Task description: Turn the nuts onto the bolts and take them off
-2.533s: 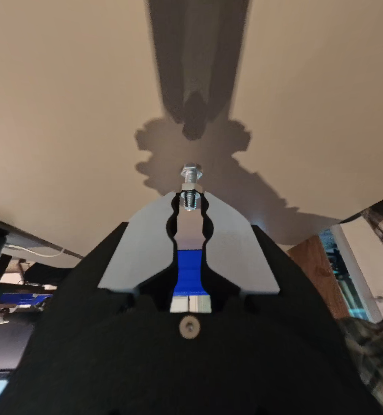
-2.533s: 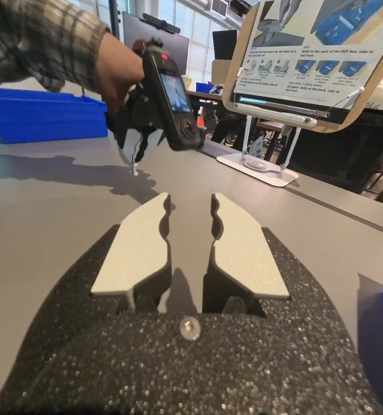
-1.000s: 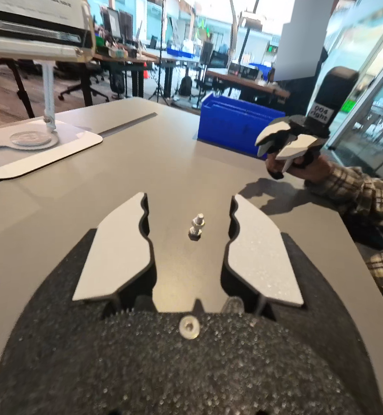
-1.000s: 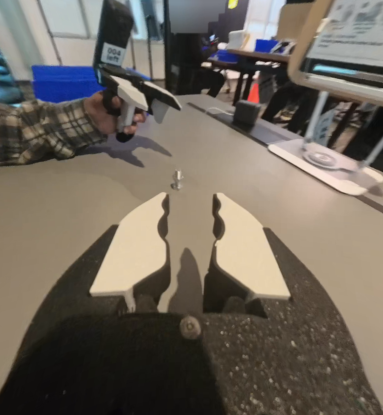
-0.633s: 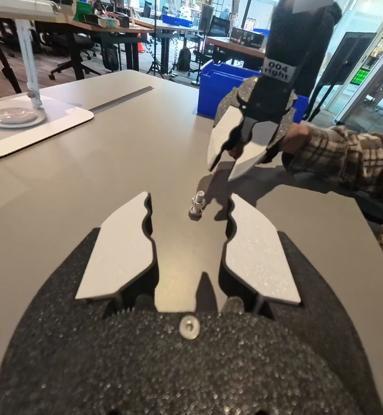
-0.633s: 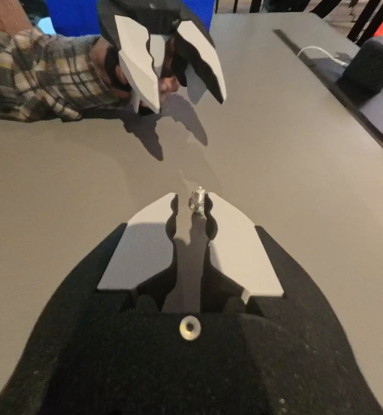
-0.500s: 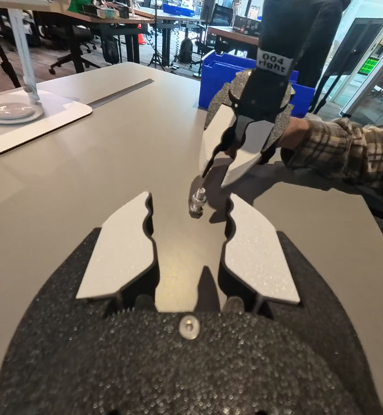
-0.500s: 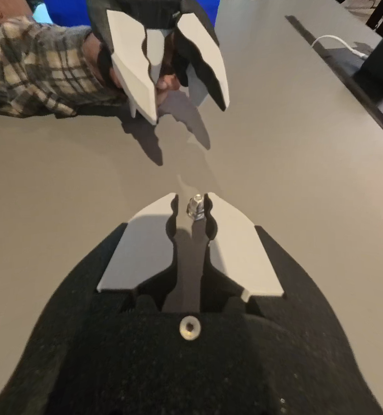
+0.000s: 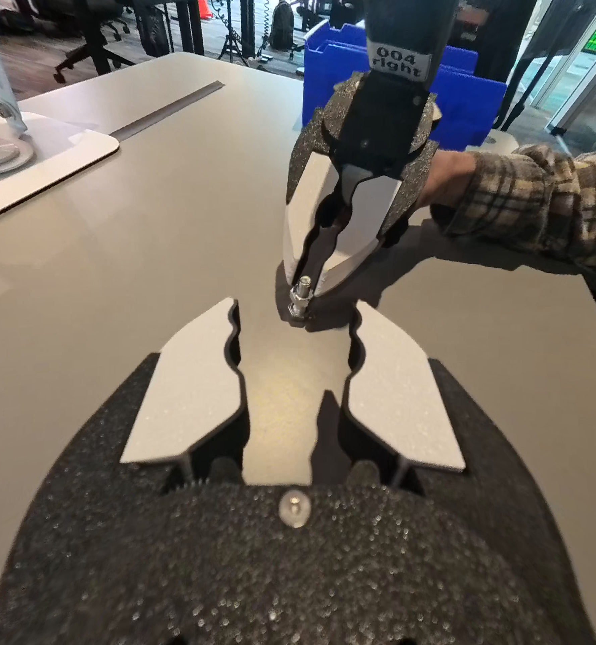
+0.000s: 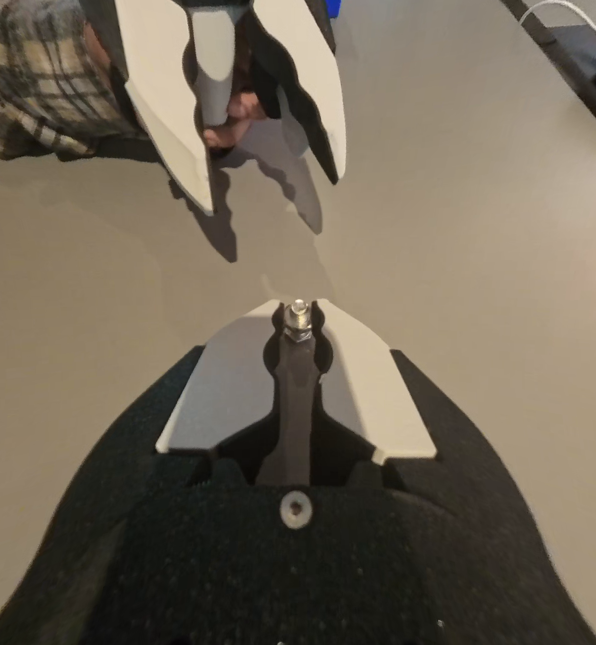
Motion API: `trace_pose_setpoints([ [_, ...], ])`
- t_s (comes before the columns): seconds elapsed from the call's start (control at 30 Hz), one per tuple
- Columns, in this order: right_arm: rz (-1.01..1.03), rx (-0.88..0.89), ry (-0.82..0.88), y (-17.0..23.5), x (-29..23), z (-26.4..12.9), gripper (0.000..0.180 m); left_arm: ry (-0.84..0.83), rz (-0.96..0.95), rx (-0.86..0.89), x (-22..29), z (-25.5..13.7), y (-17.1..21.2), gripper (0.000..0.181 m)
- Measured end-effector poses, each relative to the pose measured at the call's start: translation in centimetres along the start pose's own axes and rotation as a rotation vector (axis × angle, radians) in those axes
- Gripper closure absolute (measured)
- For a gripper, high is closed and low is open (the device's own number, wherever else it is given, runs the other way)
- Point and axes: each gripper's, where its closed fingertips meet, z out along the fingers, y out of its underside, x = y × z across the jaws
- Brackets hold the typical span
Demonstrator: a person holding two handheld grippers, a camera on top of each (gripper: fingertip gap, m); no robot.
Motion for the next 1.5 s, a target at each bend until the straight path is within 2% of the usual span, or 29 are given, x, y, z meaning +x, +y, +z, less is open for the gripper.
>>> trace_pose_setpoints([
  [0.27, 0.033, 0.066, -0.011, -0.8, 0.2, -0.8, 0.17, 0.001, 0.006, -0.017, 0.2, 0.4, 0.1, 0.121],
  [0.43, 0.028, 0.168, -0.069, -6.0, -0.6, -4.3, 0.171, 0.019, -0.019, 0.025, 0.8, 0.7, -0.7, 0.121],
  [0.53, -0.004, 0.16, -0.144, -9.1, -2.3, -5.3, 0.17, 0.033, -0.029, 0.072, 1.6, 0.8, -1.8, 0.122],
  [0.67, -0.032, 0.123, -0.152, -10.8, -3.1, -5.3, 0.17, 0.039, -0.009, 0.149, 2.7, 0.5, -3.4, 0.125],
  [0.77, 0.011, 0.171, -0.175, -11.6, -3.2, -5.5, 0.17, 0.065, -0.008, 0.183, 3.5, 0.4, -4.1, 0.128],
  [0.87, 0.045, 0.201, -0.216, -12.0, -3.5, -5.4, 0.171, 0.076, 0.0, 0.184, 3.9, 0.5, -4.3, 0.13],
  [1.5, 0.001, 0.132, -0.247, -11.5, -4.5, -4.0, 0.171, 0.097, 0.062, 0.179, 5.5, 0.6, -4.7, 0.152],
])
